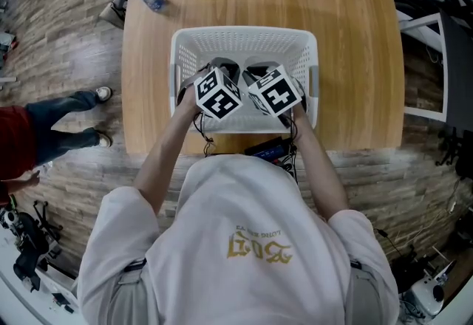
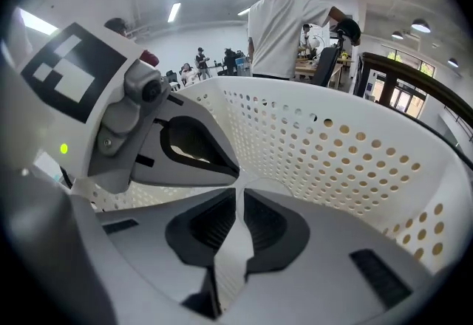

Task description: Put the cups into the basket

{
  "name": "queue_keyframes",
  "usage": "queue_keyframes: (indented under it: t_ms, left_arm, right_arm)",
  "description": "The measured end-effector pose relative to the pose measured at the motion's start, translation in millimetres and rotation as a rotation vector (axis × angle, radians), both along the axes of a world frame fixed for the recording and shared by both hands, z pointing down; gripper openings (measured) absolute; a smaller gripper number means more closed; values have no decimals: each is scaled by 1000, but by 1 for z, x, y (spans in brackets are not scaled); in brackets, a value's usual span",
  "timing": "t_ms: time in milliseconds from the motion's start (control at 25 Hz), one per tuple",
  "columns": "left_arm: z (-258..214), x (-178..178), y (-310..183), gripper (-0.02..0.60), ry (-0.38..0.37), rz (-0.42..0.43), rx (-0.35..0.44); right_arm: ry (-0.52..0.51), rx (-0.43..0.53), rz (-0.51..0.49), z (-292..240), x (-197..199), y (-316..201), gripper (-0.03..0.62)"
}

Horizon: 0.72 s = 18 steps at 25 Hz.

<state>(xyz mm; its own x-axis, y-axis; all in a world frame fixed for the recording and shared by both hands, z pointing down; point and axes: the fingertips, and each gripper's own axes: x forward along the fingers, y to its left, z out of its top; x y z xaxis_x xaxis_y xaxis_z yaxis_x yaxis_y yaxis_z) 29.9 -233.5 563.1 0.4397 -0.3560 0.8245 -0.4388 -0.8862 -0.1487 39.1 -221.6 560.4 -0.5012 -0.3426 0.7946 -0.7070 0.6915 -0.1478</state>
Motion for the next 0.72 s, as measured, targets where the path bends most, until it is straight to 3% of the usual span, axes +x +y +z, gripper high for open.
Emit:
queue_keyframes:
  t_ms: [160, 440, 720]
  left_arm:
    - [-11, 1, -3, 6, 67, -36, -4]
    - [-35, 7, -9, 6, 175, -49, 55]
    - [-74, 14, -14, 6, 321, -58, 191]
  right_arm:
    - [-25, 35, 36, -10, 4, -5, 37]
    - [-91, 75, 108, -27, 14, -14, 32]
    - [-205, 179, 228, -57, 27, -26, 11]
